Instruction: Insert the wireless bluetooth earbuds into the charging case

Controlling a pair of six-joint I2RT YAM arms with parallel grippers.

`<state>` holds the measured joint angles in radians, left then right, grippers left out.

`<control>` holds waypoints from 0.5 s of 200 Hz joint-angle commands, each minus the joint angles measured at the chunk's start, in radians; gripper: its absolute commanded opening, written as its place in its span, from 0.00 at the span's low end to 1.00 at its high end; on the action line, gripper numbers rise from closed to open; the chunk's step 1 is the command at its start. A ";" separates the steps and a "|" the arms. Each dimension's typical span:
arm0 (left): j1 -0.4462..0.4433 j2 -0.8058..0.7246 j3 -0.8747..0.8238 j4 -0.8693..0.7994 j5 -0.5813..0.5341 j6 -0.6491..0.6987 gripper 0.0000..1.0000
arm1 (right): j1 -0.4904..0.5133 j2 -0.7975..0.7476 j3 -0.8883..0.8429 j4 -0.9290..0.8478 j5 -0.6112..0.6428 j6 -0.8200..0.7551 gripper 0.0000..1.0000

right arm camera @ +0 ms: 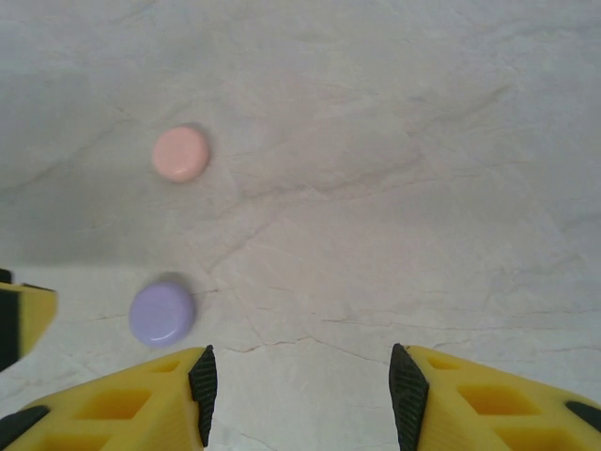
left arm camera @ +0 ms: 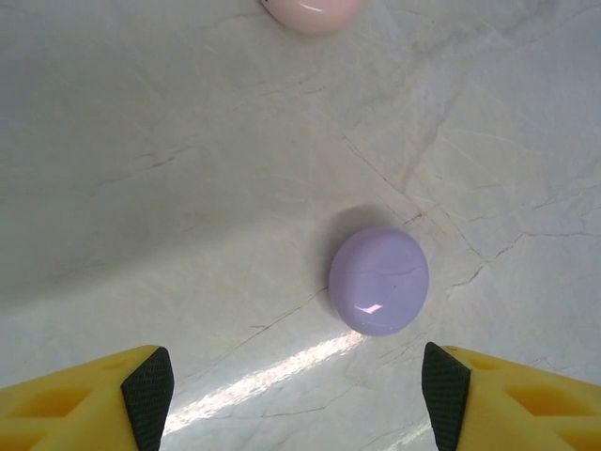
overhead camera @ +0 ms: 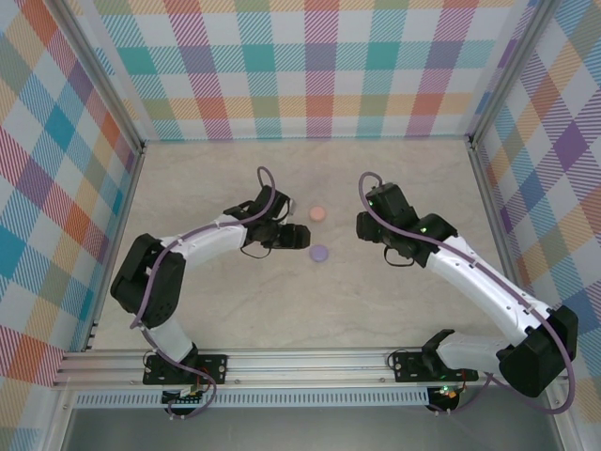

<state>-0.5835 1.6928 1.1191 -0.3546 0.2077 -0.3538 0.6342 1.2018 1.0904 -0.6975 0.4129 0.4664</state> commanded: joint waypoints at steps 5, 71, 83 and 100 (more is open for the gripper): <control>0.017 -0.042 -0.020 -0.081 -0.057 0.046 0.72 | -0.011 -0.001 -0.020 -0.016 0.076 0.040 0.54; 0.040 -0.206 -0.031 -0.200 -0.349 0.101 0.73 | -0.071 -0.012 -0.127 0.007 0.288 0.084 0.62; 0.045 -0.249 -0.043 -0.214 -0.425 0.117 0.75 | -0.092 -0.025 -0.165 0.029 0.331 0.095 0.64; 0.052 -0.312 -0.067 -0.219 -0.530 0.147 0.77 | -0.134 -0.042 -0.218 0.070 0.345 0.094 0.66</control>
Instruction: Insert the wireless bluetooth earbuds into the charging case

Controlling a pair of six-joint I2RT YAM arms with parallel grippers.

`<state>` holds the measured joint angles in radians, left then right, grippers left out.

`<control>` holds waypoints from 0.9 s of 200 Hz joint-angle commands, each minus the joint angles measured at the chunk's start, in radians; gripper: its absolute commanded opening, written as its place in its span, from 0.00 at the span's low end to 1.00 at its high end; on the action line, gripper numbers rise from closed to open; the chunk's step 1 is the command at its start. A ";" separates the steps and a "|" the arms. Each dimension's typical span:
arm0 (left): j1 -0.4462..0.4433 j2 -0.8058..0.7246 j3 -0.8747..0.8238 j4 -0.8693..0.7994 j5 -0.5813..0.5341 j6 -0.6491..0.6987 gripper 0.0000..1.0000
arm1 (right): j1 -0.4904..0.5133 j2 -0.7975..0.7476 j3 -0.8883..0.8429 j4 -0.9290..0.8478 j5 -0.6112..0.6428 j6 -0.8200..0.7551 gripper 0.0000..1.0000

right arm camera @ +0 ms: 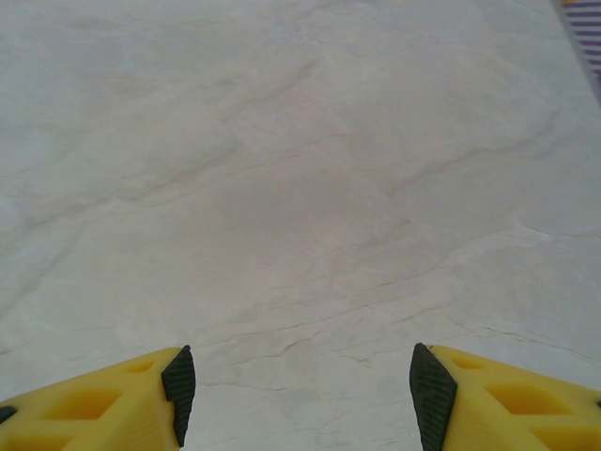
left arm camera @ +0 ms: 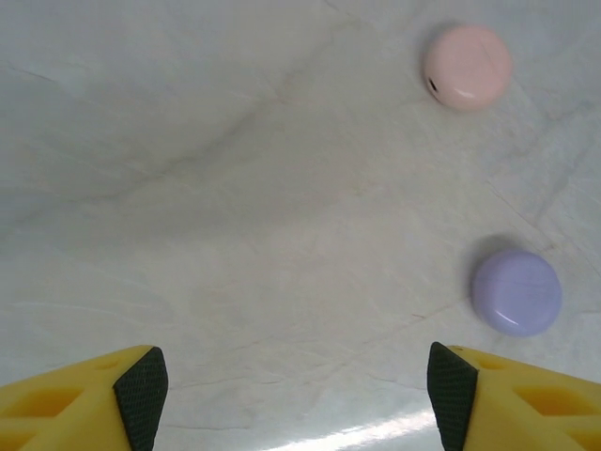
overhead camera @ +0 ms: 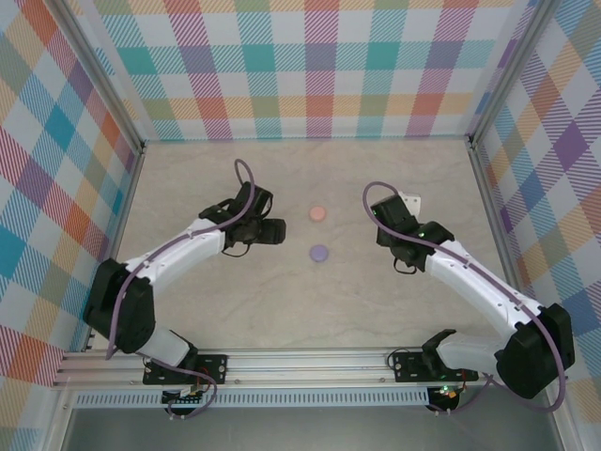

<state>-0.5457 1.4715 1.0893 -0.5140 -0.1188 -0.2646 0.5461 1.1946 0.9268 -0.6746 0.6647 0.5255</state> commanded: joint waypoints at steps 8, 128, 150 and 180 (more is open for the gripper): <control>0.020 -0.119 -0.051 -0.057 -0.250 0.073 0.77 | -0.066 -0.039 -0.074 0.062 0.093 0.029 0.66; 0.181 -0.303 -0.394 0.483 -0.382 0.348 0.81 | -0.368 0.000 -0.271 0.495 -0.118 -0.189 0.73; 0.201 -0.311 -0.464 0.582 -0.378 0.361 0.87 | -0.413 0.003 -0.304 0.584 -0.190 -0.228 0.74; 0.242 -0.325 -0.535 0.669 -0.372 0.337 0.98 | -0.468 0.016 -0.342 0.661 -0.283 -0.248 0.76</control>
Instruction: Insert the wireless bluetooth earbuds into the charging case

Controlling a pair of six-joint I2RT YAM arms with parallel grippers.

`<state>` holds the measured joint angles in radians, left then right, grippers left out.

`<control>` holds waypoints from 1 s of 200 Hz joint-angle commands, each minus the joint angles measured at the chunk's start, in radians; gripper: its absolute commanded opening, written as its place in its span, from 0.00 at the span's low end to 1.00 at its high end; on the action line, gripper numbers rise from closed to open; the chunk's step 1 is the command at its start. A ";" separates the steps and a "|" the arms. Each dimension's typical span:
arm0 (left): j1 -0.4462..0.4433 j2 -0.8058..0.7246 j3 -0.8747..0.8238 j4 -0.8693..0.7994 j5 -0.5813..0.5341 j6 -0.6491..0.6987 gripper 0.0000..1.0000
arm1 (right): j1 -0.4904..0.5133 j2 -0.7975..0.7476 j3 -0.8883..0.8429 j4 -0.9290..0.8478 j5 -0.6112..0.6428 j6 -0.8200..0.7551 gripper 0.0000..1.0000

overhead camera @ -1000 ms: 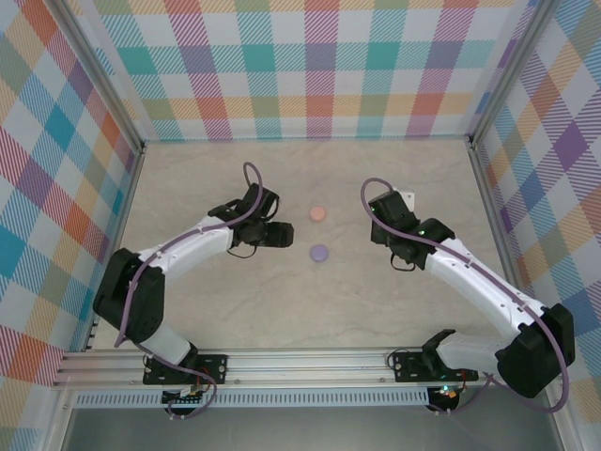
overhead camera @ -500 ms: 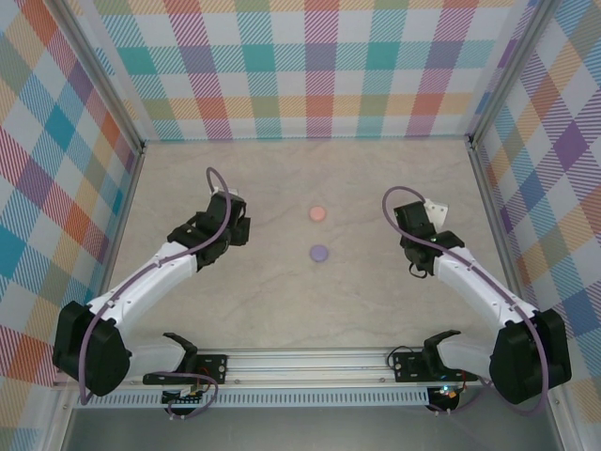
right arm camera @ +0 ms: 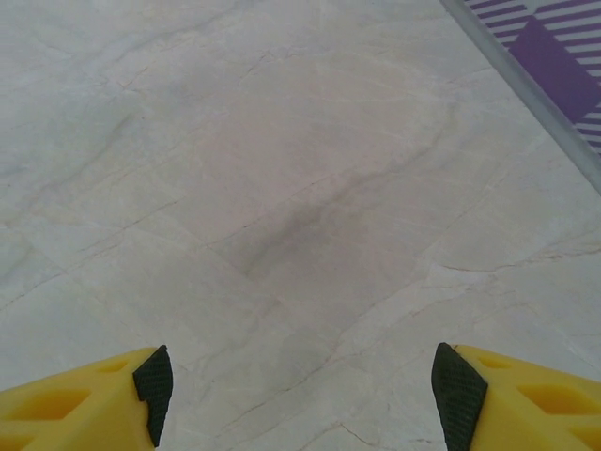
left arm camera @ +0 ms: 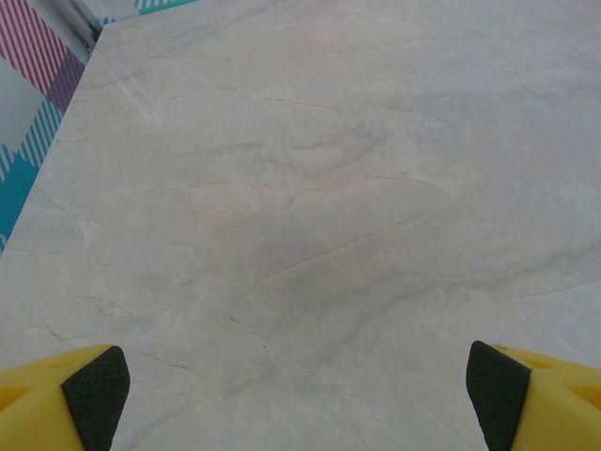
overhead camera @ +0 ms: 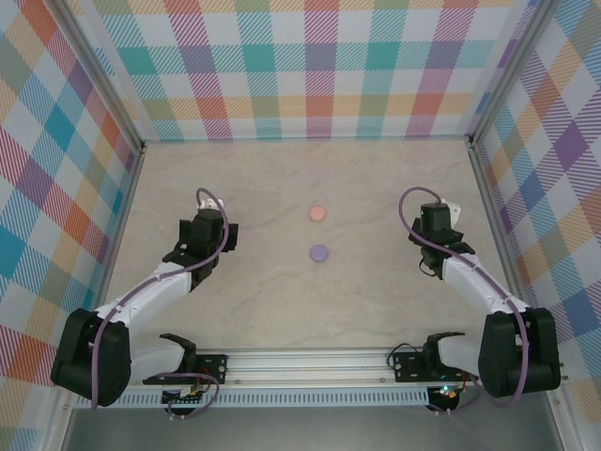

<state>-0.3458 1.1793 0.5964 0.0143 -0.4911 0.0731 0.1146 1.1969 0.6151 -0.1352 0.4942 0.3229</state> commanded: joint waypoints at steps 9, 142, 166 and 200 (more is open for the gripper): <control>0.061 -0.037 -0.061 0.167 0.026 -0.002 0.99 | -0.049 0.012 -0.040 0.141 -0.138 -0.047 0.77; 0.246 0.141 -0.251 0.728 0.500 0.027 1.00 | -0.131 0.064 -0.278 0.774 -0.450 -0.230 0.84; 0.264 0.169 -0.254 0.761 0.517 0.016 1.00 | -0.139 0.119 -0.263 0.849 -0.493 -0.249 0.84; 0.278 0.229 -0.256 0.810 0.546 0.012 1.00 | -0.142 0.197 -0.249 0.911 -0.515 -0.267 0.85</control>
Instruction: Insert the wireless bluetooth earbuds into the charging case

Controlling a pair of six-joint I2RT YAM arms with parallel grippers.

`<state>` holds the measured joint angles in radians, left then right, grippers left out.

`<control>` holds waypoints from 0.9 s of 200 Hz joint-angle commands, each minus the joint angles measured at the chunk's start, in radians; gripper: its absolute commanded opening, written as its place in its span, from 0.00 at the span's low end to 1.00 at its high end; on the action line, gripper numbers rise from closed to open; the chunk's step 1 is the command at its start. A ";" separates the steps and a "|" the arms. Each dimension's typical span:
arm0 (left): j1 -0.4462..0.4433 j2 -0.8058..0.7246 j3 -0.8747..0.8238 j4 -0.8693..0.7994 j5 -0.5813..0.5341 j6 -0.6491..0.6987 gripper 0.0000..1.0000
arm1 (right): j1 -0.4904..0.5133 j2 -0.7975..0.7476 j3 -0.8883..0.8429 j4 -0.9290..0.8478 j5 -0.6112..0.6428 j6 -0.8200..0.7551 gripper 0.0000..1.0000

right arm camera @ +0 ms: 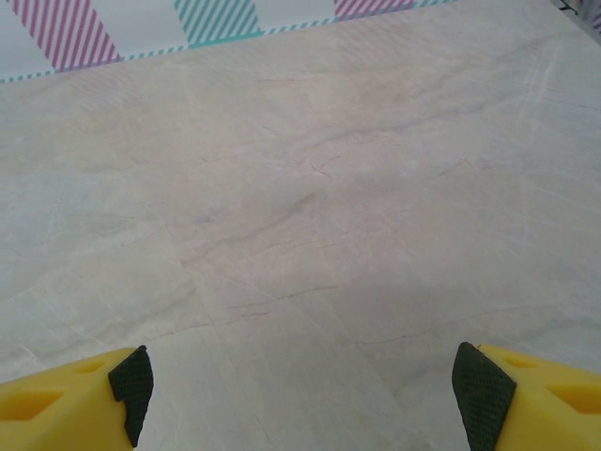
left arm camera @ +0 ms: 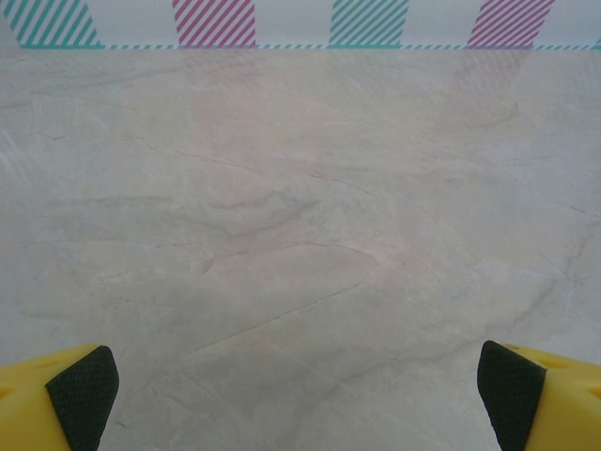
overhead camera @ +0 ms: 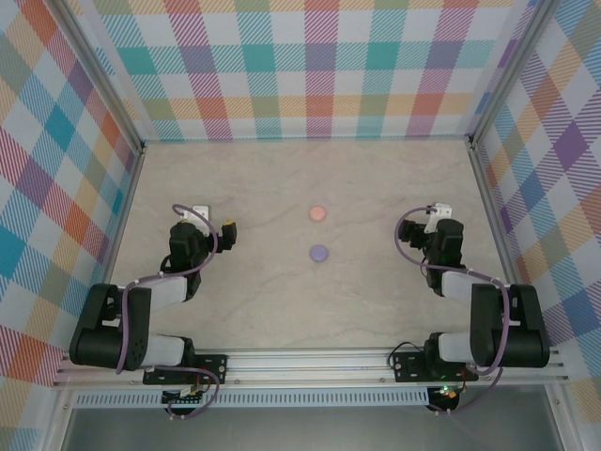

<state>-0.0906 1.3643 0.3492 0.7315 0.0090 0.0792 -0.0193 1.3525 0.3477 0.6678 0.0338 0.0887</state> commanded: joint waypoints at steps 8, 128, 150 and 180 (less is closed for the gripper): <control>0.024 0.066 -0.012 0.117 0.051 0.005 1.00 | -0.009 0.063 0.019 0.128 -0.057 -0.033 0.85; 0.042 0.202 0.076 0.070 -0.032 -0.046 1.00 | -0.006 0.169 0.057 0.151 -0.078 -0.050 1.00; 0.040 0.202 0.076 0.069 -0.031 -0.045 1.00 | -0.005 0.168 0.056 0.151 -0.078 -0.050 1.00; 0.042 0.202 0.076 0.069 -0.032 -0.046 1.00 | -0.004 0.169 0.057 0.151 -0.077 -0.050 1.00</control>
<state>-0.0628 1.5654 0.4107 0.8059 -0.0128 0.0441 -0.0200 1.5234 0.3874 0.7845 -0.0280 0.0437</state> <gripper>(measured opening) 0.998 0.997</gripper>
